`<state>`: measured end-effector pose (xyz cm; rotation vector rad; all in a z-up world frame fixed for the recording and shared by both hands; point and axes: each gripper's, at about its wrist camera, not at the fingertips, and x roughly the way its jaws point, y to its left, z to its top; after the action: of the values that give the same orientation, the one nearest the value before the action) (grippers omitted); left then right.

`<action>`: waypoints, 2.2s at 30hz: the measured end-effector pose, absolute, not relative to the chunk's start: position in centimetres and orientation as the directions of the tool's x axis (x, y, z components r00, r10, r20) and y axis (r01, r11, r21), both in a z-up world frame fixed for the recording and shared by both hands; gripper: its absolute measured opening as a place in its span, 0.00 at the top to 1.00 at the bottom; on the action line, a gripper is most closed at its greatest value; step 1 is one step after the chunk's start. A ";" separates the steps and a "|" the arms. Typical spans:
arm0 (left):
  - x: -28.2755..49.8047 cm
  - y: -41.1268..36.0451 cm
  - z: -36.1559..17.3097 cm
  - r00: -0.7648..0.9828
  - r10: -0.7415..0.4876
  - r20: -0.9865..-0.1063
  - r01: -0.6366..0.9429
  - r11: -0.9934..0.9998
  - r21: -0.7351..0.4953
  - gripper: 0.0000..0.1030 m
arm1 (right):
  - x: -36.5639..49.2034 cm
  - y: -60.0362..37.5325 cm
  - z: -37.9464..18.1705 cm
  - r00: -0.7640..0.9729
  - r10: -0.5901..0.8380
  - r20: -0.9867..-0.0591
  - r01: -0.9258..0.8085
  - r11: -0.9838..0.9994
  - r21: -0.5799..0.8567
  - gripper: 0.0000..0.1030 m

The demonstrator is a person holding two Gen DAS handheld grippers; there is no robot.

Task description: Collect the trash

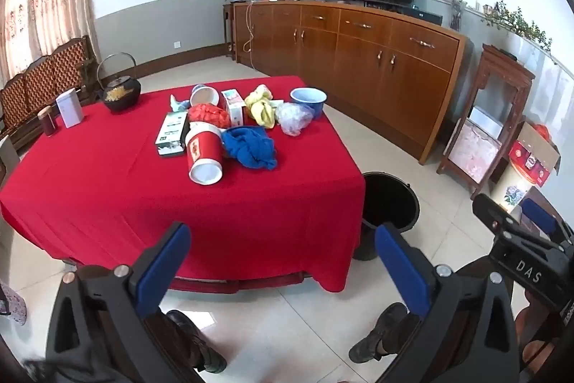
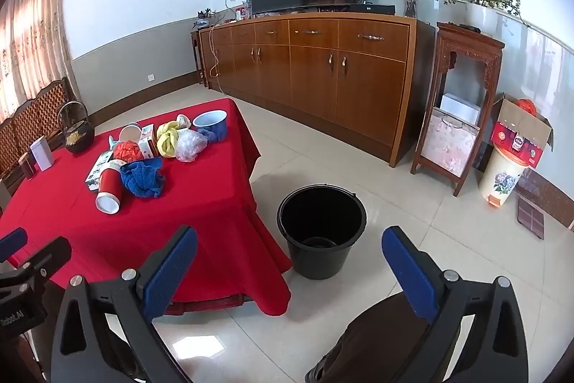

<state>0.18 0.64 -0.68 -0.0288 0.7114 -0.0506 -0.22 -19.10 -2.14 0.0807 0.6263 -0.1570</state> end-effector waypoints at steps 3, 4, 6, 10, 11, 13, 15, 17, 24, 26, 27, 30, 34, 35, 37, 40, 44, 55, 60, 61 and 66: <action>-0.2 0.7 -0.6 0.758 -0.056 -0.650 0.032 0.998 -0.049 0.00 | -0.3 -19.1 -2.1 0.798 -0.124 -0.589 0.174 0.984 0.029 0.00; -0.3 0.7 -0.6 0.759 -0.053 -0.649 0.029 0.998 -0.048 0.00 | -0.3 -19.1 -2.1 0.798 -0.126 -0.589 0.177 0.984 0.028 0.00; -0.4 0.6 -0.6 0.760 -0.052 -0.648 0.030 0.999 -0.046 0.00 | -0.5 -19.1 -2.1 0.799 -0.132 -0.587 0.181 0.983 0.025 0.00; -0.5 0.3 -0.9 0.760 -0.058 -0.648 0.045 0.998 -0.036 0.00 | -0.5 -18.9 -2.4 0.786 -0.150 -0.599 0.193 0.981 0.008 0.00; -0.5 0.2 -0.9 0.760 -0.064 -0.647 0.052 0.998 -0.037 0.00 | -0.6 -18.9 -2.5 0.783 -0.153 -0.602 0.195 0.981 0.004 0.00; -0.6 -0.1 -1.0 0.759 -0.071 -0.647 0.063 0.997 -0.036 0.00 | -0.8 -18.9 -2.7 0.780 -0.164 -0.604 0.202 0.979 -0.005 0.00; -0.7 -0.4 -1.2 0.754 -0.081 -0.652 0.076 0.996 -0.036 0.00 | -1.0 -19.0 -2.9 0.777 -0.176 -0.604 0.209 0.978 -0.016 0.00; -0.8 -0.7 -1.3 0.750 -0.083 -0.656 0.083 0.996 -0.030 0.00 | -1.3 -19.2 -2.9 0.777 -0.184 -0.602 0.219 0.976 -0.016 0.00; -0.8 -1.6 -1.3 0.742 -0.102 -0.663 0.108 0.994 -0.032 0.00 | -1.7 -20.1 -2.7 0.778 -0.200 -0.596 0.242 0.970 -0.010 0.00; -0.8 -1.7 -1.2 0.739 -0.109 -0.665 0.114 0.993 -0.036 0.00 | -1.7 -20.2 -2.7 0.777 -0.204 -0.596 0.244 0.970 -0.014 0.00; -0.8 -1.7 -1.2 0.739 -0.109 -0.665 0.114 0.993 -0.036 0.00 | -1.7 -20.2 -2.7 0.777 -0.204 -0.596 0.244 0.970 -0.013 0.00; -0.8 -1.7 -1.5 0.737 -0.113 -0.666 0.118 0.992 -0.038 0.00 | -1.7 -20.2 -2.7 0.777 -0.204 -0.596 0.244 0.970 -0.014 0.00; -0.8 -1.8 -1.5 0.736 -0.113 -0.668 0.118 0.992 -0.037 0.00 | -1.7 -20.2 -2.7 0.775 -0.208 -0.596 0.245 0.969 -0.019 0.00; -0.8 -1.8 -1.5 0.736 -0.112 -0.668 0.118 0.992 -0.037 0.00 | -1.8 -20.3 -2.7 0.776 -0.208 -0.596 0.245 0.969 -0.019 0.00; -0.8 -1.7 -1.4 0.738 -0.111 -0.666 0.116 0.993 -0.037 0.00 | -1.7 -20.1 -2.7 0.775 -0.210 -0.596 0.248 0.969 -0.019 0.00; -0.9 -1.7 -1.4 0.740 -0.109 -0.664 0.114 0.993 -0.037 0.00 | -1.7 -20.0 -2.8 0.775 -0.209 -0.597 0.248 0.969 -0.017 0.00; -0.8 -1.8 -1.5 0.739 -0.107 -0.665 0.111 0.993 -0.036 0.00 | -1.7 -20.1 -2.7 0.775 -0.208 -0.596 0.246 0.969 -0.018 0.00; -0.8 -1.5 -1.5 0.745 -0.104 -0.659 0.103 0.994 -0.040 0.00 | -1.4 -19.4 -2.8 0.776 -0.209 -0.595 0.246 0.969 -0.019 0.00; -0.9 -1.5 -1.5 0.747 -0.102 -0.657 0.100 0.994 -0.040 0.00 | -1.3 -19.1 -2.8 0.778 -0.209 -0.593 0.246 0.969 -0.019 0.00; -0.9 -1.3 -1.4 0.748 -0.102 -0.656 0.099 0.994 -0.041 0.00 | -1.4 -19.2 -2.8 0.778 -0.207 -0.593 0.245 0.969 -0.018 0.00; -1.1 -1.0 -1.0 0.768 -0.095 -0.634 0.086 0.995 -0.044 0.00 | -1.8 -19.2 -2.5 0.790 -0.211 -0.576 0.248 0.969 -0.013 0.00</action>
<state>-1.07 -1.02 -1.00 -0.0127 0.6887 -0.0981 -1.79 -19.25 -2.49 0.0643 0.6119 -0.2473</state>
